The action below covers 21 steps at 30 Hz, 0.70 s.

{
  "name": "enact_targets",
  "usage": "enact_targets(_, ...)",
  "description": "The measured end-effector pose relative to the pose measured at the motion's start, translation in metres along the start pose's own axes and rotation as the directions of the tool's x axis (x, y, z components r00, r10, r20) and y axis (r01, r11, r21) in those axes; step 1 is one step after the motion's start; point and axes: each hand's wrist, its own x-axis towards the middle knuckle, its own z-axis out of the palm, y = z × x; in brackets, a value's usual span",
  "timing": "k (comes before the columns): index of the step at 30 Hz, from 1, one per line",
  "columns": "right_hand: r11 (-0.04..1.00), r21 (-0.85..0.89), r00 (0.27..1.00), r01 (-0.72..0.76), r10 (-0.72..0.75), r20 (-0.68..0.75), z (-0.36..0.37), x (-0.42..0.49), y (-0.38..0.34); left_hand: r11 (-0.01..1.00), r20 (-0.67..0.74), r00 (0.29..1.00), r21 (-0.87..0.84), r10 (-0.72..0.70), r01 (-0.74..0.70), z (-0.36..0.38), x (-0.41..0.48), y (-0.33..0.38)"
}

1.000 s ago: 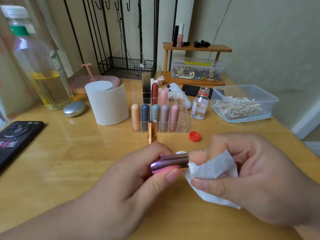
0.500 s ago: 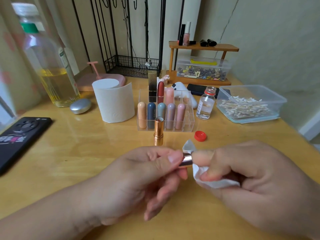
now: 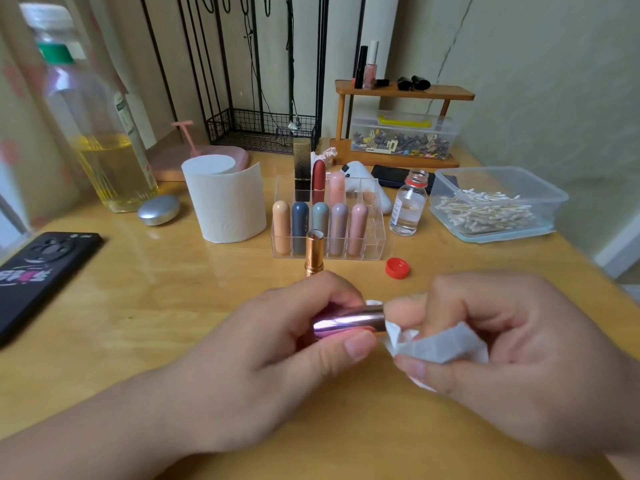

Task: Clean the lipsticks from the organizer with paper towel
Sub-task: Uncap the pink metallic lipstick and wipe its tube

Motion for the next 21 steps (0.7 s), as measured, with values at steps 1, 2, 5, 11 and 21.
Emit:
enact_targets(1, 0.995, -0.102, 0.999, 0.004, -0.007, -0.037, 0.002, 0.001, -0.001, 0.982, 0.004, 1.000, -0.190, -0.021, 0.022, -0.003, -0.008, -0.006)
enact_targets(2, 0.984, -0.176, 0.999, 0.029, -0.033, -0.019, 0.002, 0.001, 0.003, 0.922, 0.104, 0.992, -0.373, -0.071, 0.105, -0.005, -0.017, -0.009)
enact_targets(5, 0.929, -0.358, 0.995, 0.096, -0.091, 0.031, 0.002, 0.003, 0.007, 0.664, 0.429, 0.901, -0.655, -0.064, 0.359, -0.012, -0.013, -0.013)
enact_targets(11, 0.992, -0.122, 0.999, -0.043, 0.045, 0.021, -0.001, 0.002, 0.013, 0.757, 0.270, 0.955, -0.598, -0.121, 0.265, -0.003, -0.012, -0.017)
enact_targets(21, 0.714, 0.685, 0.901, -0.143, 0.381, -0.209, -0.015, 0.016, 0.011, 0.992, -0.173, 0.980, 0.095, 0.096, -0.081, -0.007, -0.017, -0.012)
